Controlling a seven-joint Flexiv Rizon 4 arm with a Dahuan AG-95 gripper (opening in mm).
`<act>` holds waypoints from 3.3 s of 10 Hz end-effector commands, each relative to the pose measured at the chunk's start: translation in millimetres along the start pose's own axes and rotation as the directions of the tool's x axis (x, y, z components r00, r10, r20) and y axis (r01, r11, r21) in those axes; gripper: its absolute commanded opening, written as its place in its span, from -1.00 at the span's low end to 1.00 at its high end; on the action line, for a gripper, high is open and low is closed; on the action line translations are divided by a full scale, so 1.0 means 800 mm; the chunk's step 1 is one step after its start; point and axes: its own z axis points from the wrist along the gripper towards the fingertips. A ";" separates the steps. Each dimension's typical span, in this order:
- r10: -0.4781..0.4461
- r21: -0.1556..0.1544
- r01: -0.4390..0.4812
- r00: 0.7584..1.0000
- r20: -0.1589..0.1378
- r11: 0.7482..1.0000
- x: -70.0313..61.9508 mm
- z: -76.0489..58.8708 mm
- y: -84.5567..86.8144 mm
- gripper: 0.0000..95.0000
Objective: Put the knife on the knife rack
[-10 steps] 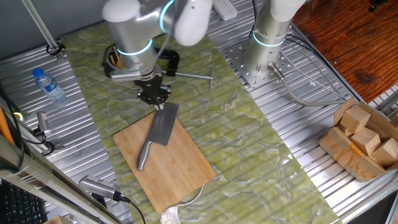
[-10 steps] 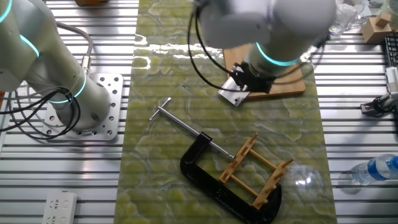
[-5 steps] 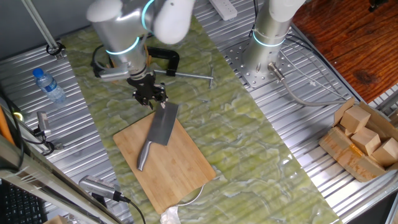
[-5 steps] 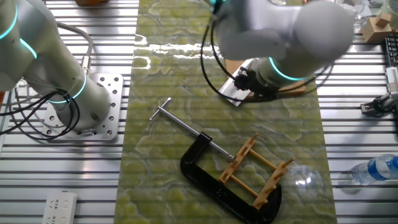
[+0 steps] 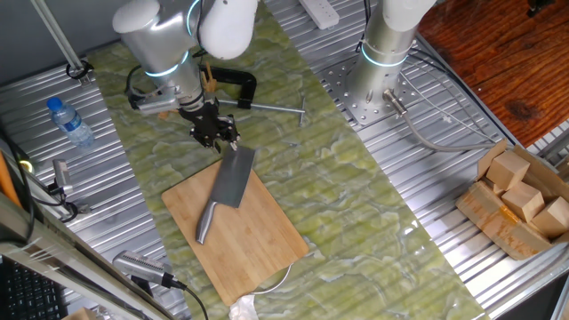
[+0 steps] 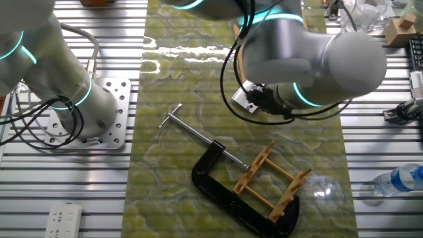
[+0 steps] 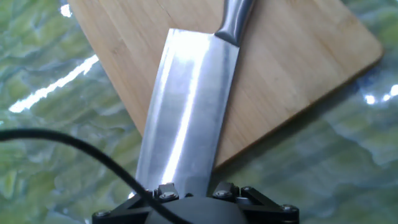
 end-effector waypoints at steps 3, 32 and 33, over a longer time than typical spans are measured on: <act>0.044 -0.050 -0.043 0.999 0.007 0.998 0.006 0.009 0.005 -0.20; 0.248 -0.216 -0.242 0.969 0.003 0.946 0.013 0.015 0.012 -1.00; 0.254 -0.216 -0.247 0.967 0.000 0.945 0.012 0.013 0.012 -1.00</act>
